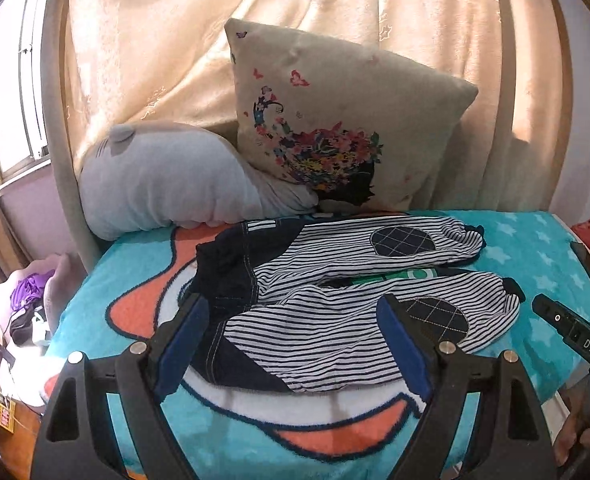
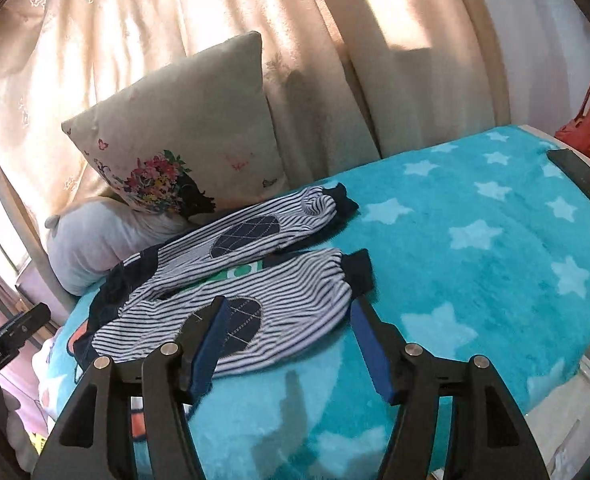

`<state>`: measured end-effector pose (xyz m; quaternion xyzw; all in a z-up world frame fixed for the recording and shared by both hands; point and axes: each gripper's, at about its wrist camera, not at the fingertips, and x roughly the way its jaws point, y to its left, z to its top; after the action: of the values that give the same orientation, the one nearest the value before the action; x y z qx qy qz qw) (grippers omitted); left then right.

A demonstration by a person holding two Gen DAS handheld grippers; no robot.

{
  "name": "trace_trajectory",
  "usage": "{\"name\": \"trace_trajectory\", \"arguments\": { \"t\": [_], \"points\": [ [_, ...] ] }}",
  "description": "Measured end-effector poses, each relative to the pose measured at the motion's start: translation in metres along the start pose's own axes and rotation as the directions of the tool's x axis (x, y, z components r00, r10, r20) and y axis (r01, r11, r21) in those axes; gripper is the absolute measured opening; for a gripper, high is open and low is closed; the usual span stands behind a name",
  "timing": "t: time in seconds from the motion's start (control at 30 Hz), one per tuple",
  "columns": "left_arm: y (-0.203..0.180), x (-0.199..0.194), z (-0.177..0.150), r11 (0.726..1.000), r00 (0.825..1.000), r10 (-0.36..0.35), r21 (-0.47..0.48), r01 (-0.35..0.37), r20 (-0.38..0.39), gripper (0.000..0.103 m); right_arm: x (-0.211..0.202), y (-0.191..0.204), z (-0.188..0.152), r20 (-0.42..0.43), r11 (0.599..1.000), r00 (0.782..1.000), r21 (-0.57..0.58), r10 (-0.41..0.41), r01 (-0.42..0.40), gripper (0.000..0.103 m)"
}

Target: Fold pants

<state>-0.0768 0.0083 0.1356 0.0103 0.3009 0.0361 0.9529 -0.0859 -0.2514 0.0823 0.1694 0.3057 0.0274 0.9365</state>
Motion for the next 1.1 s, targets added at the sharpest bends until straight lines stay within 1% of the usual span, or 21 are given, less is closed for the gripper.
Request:
{"name": "trace_trajectory", "arguments": {
  "t": [0.27, 0.5, 0.57, 0.63, 0.7, 0.77, 0.8, 0.87, 0.9, 0.97, 1.03, 1.07, 1.1],
  "points": [
    [-0.004, 0.008, 0.002, 1.000, 1.000, 0.000, -0.001, 0.000, -0.020, 0.085, 0.008, -0.006, -0.001, -0.029, 1.000, 1.000, -0.004, -0.002, 0.002, 0.067],
    [-0.011, 0.026, 0.008, 1.000, 0.999, 0.002, 0.019, -0.001, -0.045, 0.085, 0.021, -0.012, 0.008, -0.037, 1.000, 0.999, -0.009, -0.026, 0.025, 0.067],
    [-0.007, 0.032, 0.014, 1.000, 0.999, -0.026, 0.015, 0.027, -0.048, 0.085, 0.026, -0.013, 0.014, -0.043, 0.999, 0.999, -0.013, -0.032, 0.032, 0.067],
    [0.000, 0.041, 0.022, 0.998, 0.996, -0.059, 0.004, 0.059, -0.072, 0.085, 0.029, -0.013, 0.023, -0.052, 0.999, 0.998, -0.020, -0.027, 0.026, 0.067],
    [0.008, 0.053, 0.032, 0.996, 0.991, -0.085, 0.005, 0.086, -0.106, 0.085, 0.034, -0.013, 0.035, -0.080, 1.000, 0.997, -0.024, 0.008, -0.009, 0.067],
    [0.015, 0.067, 0.043, 0.994, 0.986, -0.105, 0.019, 0.108, -0.127, 0.085, 0.045, -0.005, 0.054, -0.141, 0.995, 0.989, -0.078, 0.044, -0.056, 0.067],
    [0.019, 0.077, 0.051, 0.991, 0.983, -0.124, 0.032, 0.130, -0.138, 0.085, 0.050, 0.000, 0.060, -0.156, 0.991, 0.986, -0.112, 0.052, -0.070, 0.067],
    [0.025, 0.101, 0.063, 0.984, 0.972, -0.160, 0.052, 0.171, -0.170, 0.085, 0.068, 0.016, 0.077, -0.202, 0.969, 0.978, -0.231, 0.043, -0.090, 0.067],
    [0.029, 0.118, 0.070, 0.981, 0.966, -0.175, 0.054, 0.189, -0.192, 0.085, 0.075, 0.024, 0.082, -0.208, 0.954, 0.978, -0.285, 0.029, -0.089, 0.066],
    [0.033, 0.149, 0.081, 0.974, 0.952, -0.197, 0.067, 0.218, -0.236, 0.085, 0.100, 0.046, 0.094, -0.209, 0.892, 0.978, -0.446, -0.019, -0.078, 0.066],
    [0.034, 0.177, 0.088, 0.972, 0.942, -0.196, 0.069, 0.223, -0.273, 0.085, 0.129, 0.060, 0.102, -0.235, 0.839, 0.970, -0.538, -0.053, -0.084, 0.066],
    [0.035, 0.189, 0.090, 0.969, 0.936, -0.207, 0.071, 0.236, -0.285, 0.085, 0.143, 0.065, 0.106, -0.251, 0.824, 0.966, -0.559, -0.062, -0.093, 0.066],
    [0.034, 0.203, 0.092, 0.964, 0.926, -0.221, 0.077, 0.255, -0.307, 0.085, 0.160, 0.071, 0.110, -0.271, 0.807, 0.960, -0.582, -0.075, -0.101, 0.066]
  ]
}}
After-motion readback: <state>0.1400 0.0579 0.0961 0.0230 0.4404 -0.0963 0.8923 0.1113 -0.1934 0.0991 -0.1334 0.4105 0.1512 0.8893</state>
